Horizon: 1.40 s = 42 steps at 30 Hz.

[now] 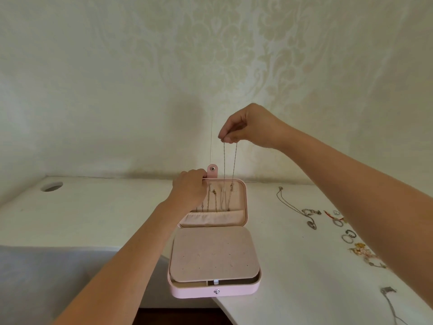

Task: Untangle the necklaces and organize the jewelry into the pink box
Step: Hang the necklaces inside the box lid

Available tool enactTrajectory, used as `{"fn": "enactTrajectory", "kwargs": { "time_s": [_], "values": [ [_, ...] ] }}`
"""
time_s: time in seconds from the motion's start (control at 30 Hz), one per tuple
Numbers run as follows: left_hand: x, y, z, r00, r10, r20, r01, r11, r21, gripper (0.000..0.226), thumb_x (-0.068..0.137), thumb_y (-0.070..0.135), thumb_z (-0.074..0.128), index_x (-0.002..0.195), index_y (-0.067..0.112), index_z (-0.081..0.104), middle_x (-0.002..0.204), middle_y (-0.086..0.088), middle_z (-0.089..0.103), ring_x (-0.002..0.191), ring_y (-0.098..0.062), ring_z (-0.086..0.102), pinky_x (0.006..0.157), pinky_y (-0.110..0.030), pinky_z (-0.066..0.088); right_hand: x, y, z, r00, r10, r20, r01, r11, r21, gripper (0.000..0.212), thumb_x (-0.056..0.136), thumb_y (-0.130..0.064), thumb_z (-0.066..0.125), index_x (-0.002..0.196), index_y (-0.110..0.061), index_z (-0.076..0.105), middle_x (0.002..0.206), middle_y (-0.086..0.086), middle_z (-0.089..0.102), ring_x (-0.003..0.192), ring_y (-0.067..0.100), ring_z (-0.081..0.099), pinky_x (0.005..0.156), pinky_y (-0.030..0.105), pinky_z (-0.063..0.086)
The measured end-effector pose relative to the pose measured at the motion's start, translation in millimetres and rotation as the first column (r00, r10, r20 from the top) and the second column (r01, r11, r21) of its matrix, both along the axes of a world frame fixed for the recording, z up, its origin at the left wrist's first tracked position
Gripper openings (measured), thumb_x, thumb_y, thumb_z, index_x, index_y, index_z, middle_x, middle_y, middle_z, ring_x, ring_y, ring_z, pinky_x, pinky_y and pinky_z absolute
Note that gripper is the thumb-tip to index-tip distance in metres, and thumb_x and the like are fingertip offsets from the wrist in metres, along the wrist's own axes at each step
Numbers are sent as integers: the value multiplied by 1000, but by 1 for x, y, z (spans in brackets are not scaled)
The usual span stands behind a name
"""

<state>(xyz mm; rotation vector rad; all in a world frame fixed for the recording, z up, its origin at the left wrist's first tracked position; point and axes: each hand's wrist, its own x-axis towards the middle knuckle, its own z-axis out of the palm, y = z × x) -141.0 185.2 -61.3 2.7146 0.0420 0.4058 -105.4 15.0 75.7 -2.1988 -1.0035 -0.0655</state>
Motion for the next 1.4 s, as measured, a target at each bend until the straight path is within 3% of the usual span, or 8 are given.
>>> {"fn": "enactTrajectory", "kwargs": {
  "time_s": [0.33, 0.5, 0.73, 0.87, 1.13, 1.23, 1.33, 1.4],
  "values": [
    [1, 0, 0, 1000, -10, 20, 10, 1000, 1, 22, 97, 17, 42, 109, 11, 59, 101, -8, 65, 95, -29, 55, 77, -37, 42, 0, 3, -37, 980, 34, 197, -16, 995, -97, 11, 81, 0, 70, 90, -3, 74, 83, 6, 73, 76, 4, 66, 70, 9, 50],
    [-1, -1, 1, 1000, -14, 23, 15, 1000, -25, 21, 97, 16, 43, 108, 11, 60, 100, -7, 64, 97, -29, 54, 79, -37, 43, 1, 1, -62, 928, 121, 352, -64, 984, -169, 8, 81, -6, 71, 87, -7, 76, 85, 7, 71, 73, 14, 66, 72, 14, 48],
    [-2, -1, 2, 999, -24, 38, 25, 999, -39, 19, 96, 14, 43, 102, 9, 60, 95, -8, 63, 93, -29, 54, 71, -34, 37, -2, 1, -86, 926, 67, 371, 18, 975, -222, 12, 83, -10, 68, 89, -16, 77, 85, 3, 68, 75, 18, 61, 68, 29, 45],
    [-2, -2, 2, 999, -24, 42, 26, 999, -40, 19, 97, 15, 44, 104, 9, 61, 97, -8, 64, 94, -29, 54, 72, -35, 38, -2, 2, -96, 898, 51, 438, 74, 961, -265, 12, 86, -14, 66, 91, -17, 76, 84, 2, 67, 76, 15, 54, 66, 26, 36],
    [-3, -2, 2, 999, -24, 34, 25, 999, -45, 21, 97, 14, 43, 106, 10, 61, 98, -7, 63, 95, -28, 55, 74, -35, 39, 6, -2, -115, 787, 53, 614, 59, 985, -161, 6, 73, -13, 72, 77, -17, 76, 78, 4, 60, 67, 22, 54, 51, 29, 38],
    [-3, -1, 2, 999, -27, 37, 29, 998, -58, 20, 97, 13, 42, 104, 9, 61, 96, -8, 63, 94, -29, 55, 72, -34, 38, 8, -5, -120, 821, 22, 570, 49, 993, -108, 10, 81, -19, 67, 85, -17, 76, 85, 3, 57, 72, 16, 50, 60, 27, 41],
    [-4, -1, 1, 999, -20, 45, 22, 998, -62, 20, 96, 14, 41, 102, 10, 60, 95, -8, 64, 94, -29, 55, 72, -34, 38, 7, -13, -123, 919, -76, 387, 73, 997, 21, 6, 84, -20, 69, 91, -19, 70, 94, -6, 52, 82, 6, 49, 72, 11, 36],
    [-4, -2, 0, 999, -8, 54, 11, 998, -64, 20, 95, 15, 42, 103, 10, 60, 97, -8, 64, 96, -30, 55, 74, -35, 40, 0, -19, -127, 948, -123, 293, 101, 991, 89, 11, 83, -21, 70, 89, -23, 61, 93, -11, 50, 85, 1, 49, 73, 9, 37]
  ]
}}
